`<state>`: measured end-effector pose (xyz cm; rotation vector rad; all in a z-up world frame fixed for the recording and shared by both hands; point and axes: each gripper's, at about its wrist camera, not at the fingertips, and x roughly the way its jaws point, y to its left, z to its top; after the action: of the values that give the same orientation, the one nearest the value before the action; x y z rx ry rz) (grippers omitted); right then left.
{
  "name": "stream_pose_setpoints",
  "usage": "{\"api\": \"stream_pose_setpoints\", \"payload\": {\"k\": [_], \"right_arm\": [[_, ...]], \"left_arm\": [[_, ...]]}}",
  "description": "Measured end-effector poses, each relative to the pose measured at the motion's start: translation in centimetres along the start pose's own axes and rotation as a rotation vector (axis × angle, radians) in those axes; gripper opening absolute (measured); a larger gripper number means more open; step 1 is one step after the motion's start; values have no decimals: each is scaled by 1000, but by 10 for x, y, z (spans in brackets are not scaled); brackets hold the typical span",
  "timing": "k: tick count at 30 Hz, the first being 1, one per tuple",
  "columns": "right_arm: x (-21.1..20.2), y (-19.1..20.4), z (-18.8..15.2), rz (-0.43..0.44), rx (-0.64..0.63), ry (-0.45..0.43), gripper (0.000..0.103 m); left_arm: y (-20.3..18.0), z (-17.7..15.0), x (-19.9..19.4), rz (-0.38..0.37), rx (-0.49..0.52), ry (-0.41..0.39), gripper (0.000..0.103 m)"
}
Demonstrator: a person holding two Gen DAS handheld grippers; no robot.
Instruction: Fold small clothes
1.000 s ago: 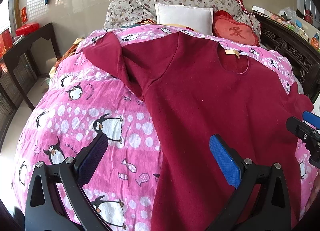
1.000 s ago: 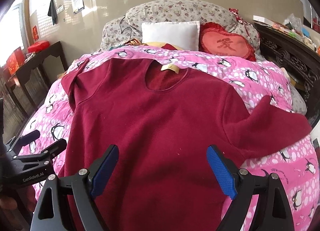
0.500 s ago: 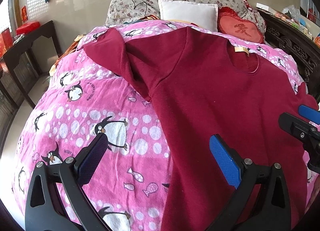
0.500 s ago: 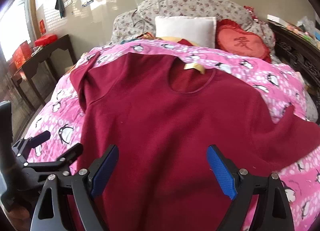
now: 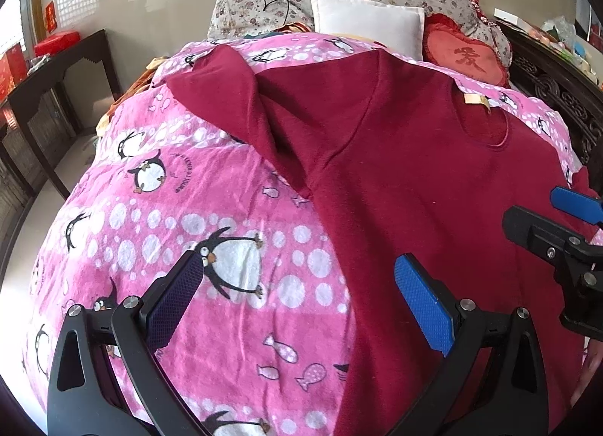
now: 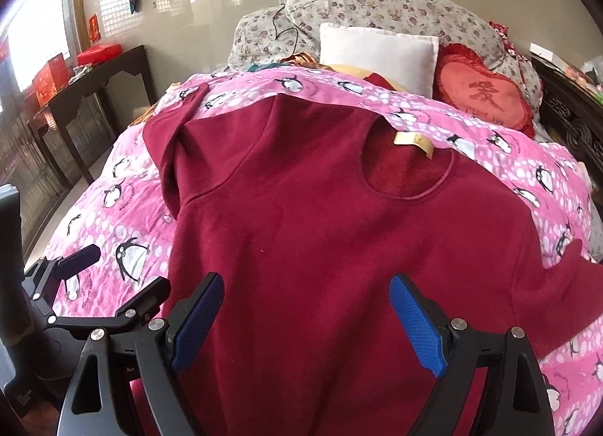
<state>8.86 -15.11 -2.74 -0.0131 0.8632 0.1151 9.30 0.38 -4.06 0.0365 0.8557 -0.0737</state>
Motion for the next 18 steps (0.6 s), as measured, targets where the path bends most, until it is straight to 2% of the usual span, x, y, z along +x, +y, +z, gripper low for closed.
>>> {"api": "stream_pose_setpoints", "payload": {"k": [7,10,15,18], "right_arm": [[14,28,39,83,-43,-39,88],[33,48,69,146,-73,-36,88],[72,91,129,185,-135,-57,86],[106,111,169,197,-147,-39,83]], "left_arm": [[26,-2,3,32,-35,7,102],[44,-1,5,47,-69,8,102],[66,3,11,67,-107,3,102],[81,4,17,44,-152,5,102]]}}
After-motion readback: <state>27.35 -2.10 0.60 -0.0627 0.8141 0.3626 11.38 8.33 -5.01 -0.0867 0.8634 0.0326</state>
